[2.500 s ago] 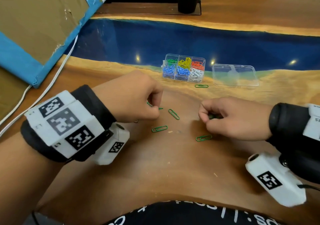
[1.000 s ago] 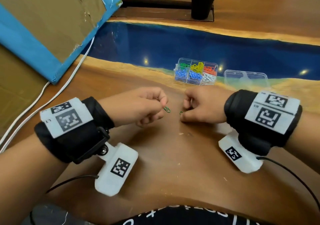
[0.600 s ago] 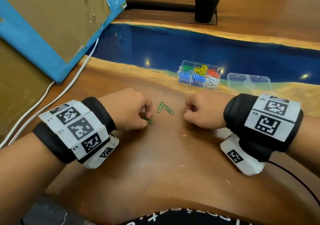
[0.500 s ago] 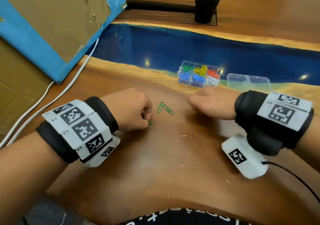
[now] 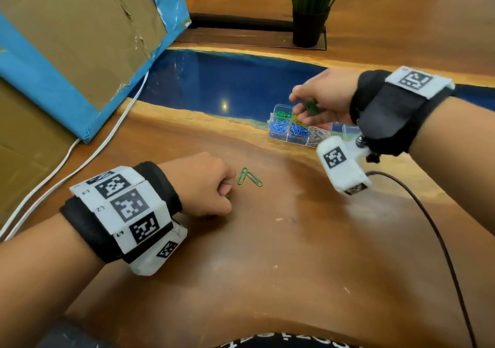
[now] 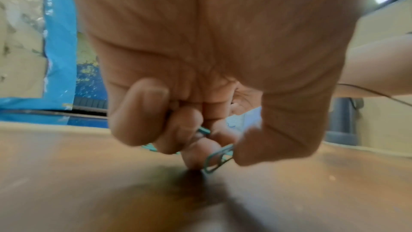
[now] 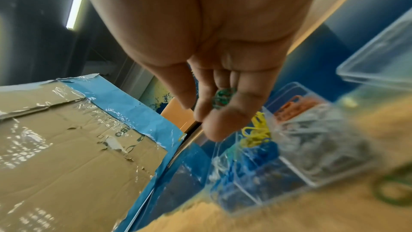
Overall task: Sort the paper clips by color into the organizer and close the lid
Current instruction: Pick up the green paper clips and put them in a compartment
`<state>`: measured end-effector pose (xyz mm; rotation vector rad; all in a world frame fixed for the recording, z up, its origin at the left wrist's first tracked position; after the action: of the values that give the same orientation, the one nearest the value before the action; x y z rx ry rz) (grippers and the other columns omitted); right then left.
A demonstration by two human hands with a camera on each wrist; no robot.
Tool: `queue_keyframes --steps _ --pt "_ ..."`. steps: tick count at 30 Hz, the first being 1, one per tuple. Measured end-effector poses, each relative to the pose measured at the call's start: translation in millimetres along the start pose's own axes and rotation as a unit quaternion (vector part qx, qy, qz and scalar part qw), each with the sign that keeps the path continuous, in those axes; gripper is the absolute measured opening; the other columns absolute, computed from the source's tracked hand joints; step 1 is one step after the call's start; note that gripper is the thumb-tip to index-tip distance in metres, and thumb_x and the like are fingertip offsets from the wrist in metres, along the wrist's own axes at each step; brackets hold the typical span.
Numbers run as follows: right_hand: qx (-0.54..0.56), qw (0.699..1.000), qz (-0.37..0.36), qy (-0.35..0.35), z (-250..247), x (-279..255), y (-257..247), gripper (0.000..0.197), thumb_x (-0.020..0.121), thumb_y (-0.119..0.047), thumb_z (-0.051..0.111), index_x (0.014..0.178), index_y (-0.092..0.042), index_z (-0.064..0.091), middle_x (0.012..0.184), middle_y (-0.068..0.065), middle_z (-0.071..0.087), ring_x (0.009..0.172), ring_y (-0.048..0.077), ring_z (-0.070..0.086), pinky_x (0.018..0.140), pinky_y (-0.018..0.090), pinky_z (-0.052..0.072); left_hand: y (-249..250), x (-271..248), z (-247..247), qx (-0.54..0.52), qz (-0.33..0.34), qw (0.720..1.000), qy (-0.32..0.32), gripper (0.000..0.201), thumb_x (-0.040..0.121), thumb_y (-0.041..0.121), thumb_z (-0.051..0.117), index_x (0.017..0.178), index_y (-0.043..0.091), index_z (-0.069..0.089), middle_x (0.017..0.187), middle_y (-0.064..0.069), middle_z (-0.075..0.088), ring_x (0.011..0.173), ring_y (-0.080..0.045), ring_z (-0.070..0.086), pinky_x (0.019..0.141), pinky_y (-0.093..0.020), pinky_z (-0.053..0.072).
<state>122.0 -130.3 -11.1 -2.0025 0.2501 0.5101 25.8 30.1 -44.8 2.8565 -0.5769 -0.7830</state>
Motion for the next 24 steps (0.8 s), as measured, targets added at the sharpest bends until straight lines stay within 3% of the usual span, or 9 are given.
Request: queue_keyframes --steps 3,6,8,11,13,15,18,21,24 --pt "-0.004 1.000 0.009 0.024 2 9 -11 0.020 0.099 -0.024 0.043 0.097 -0.008 0.054 0.080 0.008 0.054 0.067 0.015 0.056 0.070 0.025 0.055 1 0 -5 -0.025 0.015 0.999 0.022 0.019 0.077 0.023 0.058 0.067 0.019 0.042 0.064 0.002 0.050 0.060 -0.017 0.043 0.058 -0.030 0.038" --pt "0.002 0.999 0.004 0.041 4 12 -18 0.022 0.097 -0.020 0.047 0.113 -0.005 0.052 0.091 0.010 0.056 0.075 0.017 0.058 0.068 0.029 0.056 -2 2 -11 -0.067 0.011 0.997 0.042 0.019 0.082 0.021 0.053 0.070 0.019 0.038 0.063 0.003 0.046 0.059 -0.017 0.039 0.057 -0.029 0.034" --pt "0.002 0.999 -0.008 0.050 1 16 -22 0.039 0.092 -0.019 0.052 0.128 -0.004 0.049 0.101 0.010 0.056 0.082 0.018 0.060 0.064 0.028 0.056 -4 5 -12 -0.111 -0.001 0.993 0.037 0.015 0.088 0.020 0.048 0.075 0.019 0.040 0.062 0.003 0.045 0.055 -0.014 0.039 0.052 -0.026 0.034" --pt "0.014 0.999 0.001 0.049 0 14 -19 0.043 0.098 -0.022 0.045 0.134 0.000 0.042 0.101 0.014 0.057 0.092 0.022 0.060 0.082 0.028 0.055 -4 13 -3 -0.276 -0.016 0.961 -0.005 0.013 0.094 0.017 0.038 0.083 0.015 0.042 0.065 -0.004 0.045 0.045 -0.017 0.038 0.042 -0.024 0.039" --pt "0.024 0.999 -0.013 0.046 -1 12 -20 0.042 0.098 -0.020 0.045 0.134 0.001 0.044 0.096 0.015 0.059 0.081 0.021 0.060 0.078 0.026 0.055 -1 19 -2 -0.395 -0.020 0.918 -0.020 0.018 0.094 0.009 0.033 0.079 0.013 0.042 0.061 -0.001 0.038 0.042 -0.012 0.034 0.037 -0.024 0.040" --pt "0.032 0.998 -0.028 0.044 -4 5 -17 0.042 0.097 -0.015 0.044 0.135 0.001 0.043 0.076 0.010 0.048 0.062 0.016 0.046 0.067 0.024 0.056 1 27 -5 -0.464 -0.028 0.885 -0.016 0.023 0.091 0.003 0.029 0.073 0.014 0.040 0.055 0.002 0.034 0.040 -0.009 0.033 0.036 -0.024 0.043" --pt "-0.015 0.997 -0.062 0.048 -12 -8 -8 0.034 0.095 -0.010 0.043 0.124 0.005 0.052 0.074 0.007 0.046 0.061 0.016 0.043 0.056 0.021 0.052 2 40 -11 -0.518 -0.041 0.854 0.000 0.028 0.089 -0.002 0.026 0.070 0.016 0.037 0.057 0.000 0.032 0.041 -0.010 0.033 0.036 -0.022 0.045" --pt "-0.119 0.984 -0.110 0.069 -21 -24 2 0.017 0.092 -0.016 0.046 0.089 -0.020 0.062 0.080 0.002 0.061 0.077 0.021 0.059 0.079 0.038 0.055 1 55 -22 -0.534 -0.061 0.843 0.041 0.029 0.087 -0.006 0.026 0.071 0.016 0.037 0.062 -0.001 0.032 0.041 -0.009 0.032 0.035 -0.015 0.036" --pt "-0.197 0.969 -0.123 0.087 -32 -36 14 0.012 0.089 -0.024 0.051 0.095 -0.026 0.061 0.088 -0.004 0.063 0.077 0.016 0.057 0.084 0.038 0.052 3 68 -42 -0.555 -0.080 0.825 0.075 0.022 0.088 -0.002 0.033 0.077 0.015 0.043 0.067 -0.002 0.039 0.049 -0.012 0.032 0.039 -0.015 0.031"
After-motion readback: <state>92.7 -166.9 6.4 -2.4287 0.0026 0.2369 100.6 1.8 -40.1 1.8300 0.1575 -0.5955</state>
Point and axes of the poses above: each hand's wrist, its own x-axis towards the middle knuckle, its own z-axis out of the palm, y = z × x, the point moved 10 cm from there along x, towards the middle knuckle
